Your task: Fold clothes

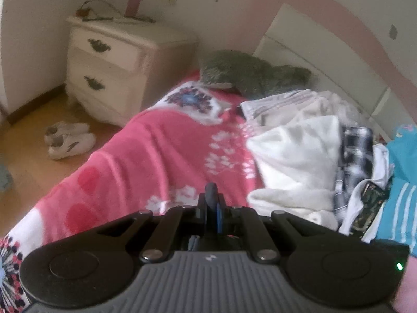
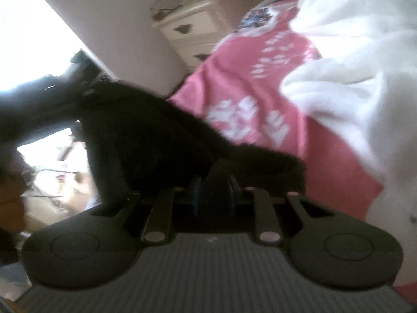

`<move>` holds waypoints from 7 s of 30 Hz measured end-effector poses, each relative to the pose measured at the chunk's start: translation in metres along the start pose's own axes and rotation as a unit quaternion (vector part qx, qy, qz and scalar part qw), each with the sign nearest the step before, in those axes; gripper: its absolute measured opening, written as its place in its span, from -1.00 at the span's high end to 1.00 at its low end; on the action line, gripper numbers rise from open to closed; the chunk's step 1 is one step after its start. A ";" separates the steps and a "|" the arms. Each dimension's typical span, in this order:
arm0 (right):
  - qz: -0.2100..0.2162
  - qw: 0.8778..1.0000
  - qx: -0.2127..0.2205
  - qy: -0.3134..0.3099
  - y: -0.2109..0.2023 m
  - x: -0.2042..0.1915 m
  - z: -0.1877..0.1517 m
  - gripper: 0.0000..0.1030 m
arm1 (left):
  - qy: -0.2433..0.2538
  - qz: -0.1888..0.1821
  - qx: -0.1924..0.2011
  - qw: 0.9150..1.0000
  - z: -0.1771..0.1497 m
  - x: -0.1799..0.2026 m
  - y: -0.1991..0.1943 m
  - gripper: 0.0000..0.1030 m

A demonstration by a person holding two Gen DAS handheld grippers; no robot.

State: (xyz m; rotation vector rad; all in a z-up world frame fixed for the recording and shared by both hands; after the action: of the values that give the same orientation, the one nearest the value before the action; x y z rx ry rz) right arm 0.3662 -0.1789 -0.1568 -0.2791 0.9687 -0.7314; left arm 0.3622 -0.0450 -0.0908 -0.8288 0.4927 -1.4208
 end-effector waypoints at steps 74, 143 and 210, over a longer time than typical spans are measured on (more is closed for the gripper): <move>-0.068 0.995 0.050 -0.052 -0.045 0.013 0.020 0.40 | 0.041 0.024 0.017 0.999 0.009 -0.012 0.025 0.86; -0.187 0.928 -0.173 -0.271 0.013 0.016 -0.012 0.90 | 0.064 0.049 0.008 0.997 0.020 -0.013 0.033 0.85; -0.074 0.977 0.116 0.161 -0.095 0.056 -0.047 0.70 | -0.016 -0.160 -0.174 0.971 -0.081 0.099 0.067 0.09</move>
State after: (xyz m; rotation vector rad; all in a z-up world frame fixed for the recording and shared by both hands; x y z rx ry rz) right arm 0.3060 -0.2817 -0.1695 -0.0269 1.1633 -1.0393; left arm 0.3584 -0.1615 -0.1759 -1.2559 0.6146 -1.6379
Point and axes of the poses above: each gripper's, at about its wrist camera, not at the fingertips, and y roughly the way its jaws point, x to its right, z to its top, the point moved 10 cm from there along y, roughly the way its jaws point, and after that the axes turned 15 degrees about z, right-handed, at the moved point
